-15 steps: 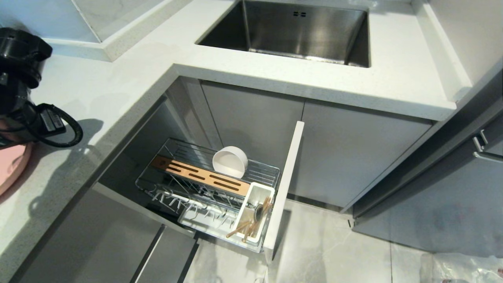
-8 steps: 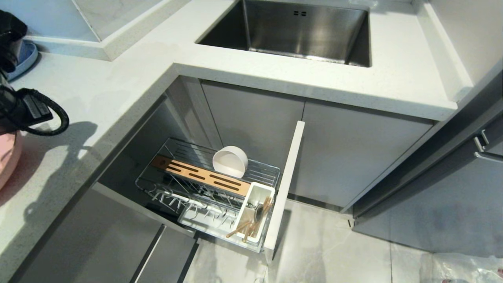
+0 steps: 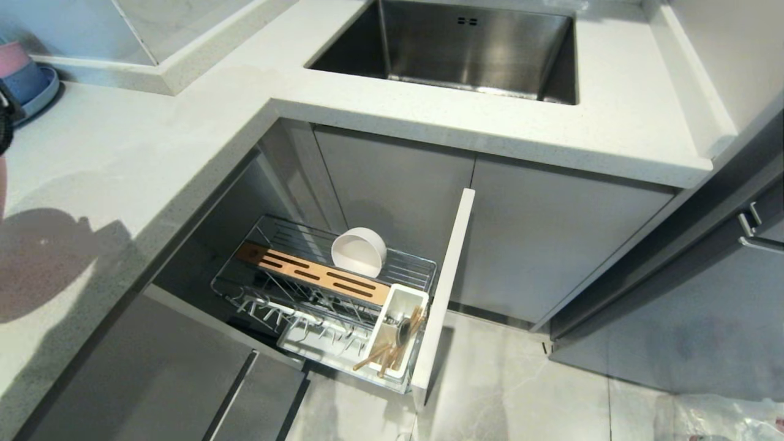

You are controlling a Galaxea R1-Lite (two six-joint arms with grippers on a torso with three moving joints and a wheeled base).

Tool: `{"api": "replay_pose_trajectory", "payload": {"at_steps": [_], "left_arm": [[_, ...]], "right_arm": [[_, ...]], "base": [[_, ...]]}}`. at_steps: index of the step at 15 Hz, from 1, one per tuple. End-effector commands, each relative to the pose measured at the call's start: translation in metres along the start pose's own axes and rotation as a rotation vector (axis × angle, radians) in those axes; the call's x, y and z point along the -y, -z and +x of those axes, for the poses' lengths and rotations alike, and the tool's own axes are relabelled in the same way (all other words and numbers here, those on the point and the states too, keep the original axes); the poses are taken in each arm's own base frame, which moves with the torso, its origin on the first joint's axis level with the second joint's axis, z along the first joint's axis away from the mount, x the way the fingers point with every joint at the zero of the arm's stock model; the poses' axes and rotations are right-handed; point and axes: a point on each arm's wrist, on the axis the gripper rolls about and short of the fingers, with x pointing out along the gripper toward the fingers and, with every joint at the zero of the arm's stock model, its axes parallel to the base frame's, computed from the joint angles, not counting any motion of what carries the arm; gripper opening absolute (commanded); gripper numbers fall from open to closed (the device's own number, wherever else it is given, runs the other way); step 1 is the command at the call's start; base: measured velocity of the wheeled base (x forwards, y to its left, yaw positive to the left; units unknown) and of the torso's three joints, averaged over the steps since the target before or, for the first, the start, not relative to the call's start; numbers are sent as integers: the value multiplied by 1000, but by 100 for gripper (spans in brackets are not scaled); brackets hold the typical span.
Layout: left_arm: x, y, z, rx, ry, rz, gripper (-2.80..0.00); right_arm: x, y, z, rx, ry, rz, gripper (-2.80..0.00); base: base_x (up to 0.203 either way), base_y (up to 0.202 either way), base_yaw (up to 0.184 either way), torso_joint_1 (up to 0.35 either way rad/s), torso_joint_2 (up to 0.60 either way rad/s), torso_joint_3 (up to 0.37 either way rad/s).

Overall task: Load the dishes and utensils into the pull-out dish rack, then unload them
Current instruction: Pick up the plate and place it in the cupboard

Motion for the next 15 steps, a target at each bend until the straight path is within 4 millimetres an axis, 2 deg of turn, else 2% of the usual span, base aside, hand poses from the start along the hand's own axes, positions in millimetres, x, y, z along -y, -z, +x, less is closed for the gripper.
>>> {"api": "replay_pose_trajectory", "payload": {"at_steps": [1,3,5,10,12,15], "left_arm": [[-12,3,-39,16,125,1,-280],[-12,14,-52,-18,237,88,-280],[-8,17,-55,-11,272,116,-280],[11,7,-57,143,342,-13,-280],[34,0,-59,252,491,-149,-280],[75,9,-75,292,731,-284,-280]], "right_arm": [[0,0,0,-2,-1,-1,-280],[0,0,0,-2,1,1,-280],[0,0,0,-2,1,1,-280],[0,0,0,-2,1,1,-280],[0,0,0,-2,1,0,-280],[0,0,0,-2,1,0,-280]], "base": [[0,0,0,0,0,0],[0,0,0,0,0,0],[0,0,0,0,0,0],[0,0,0,0,0,0],[0,0,0,0,0,0],[0,0,0,0,0,0]]}}
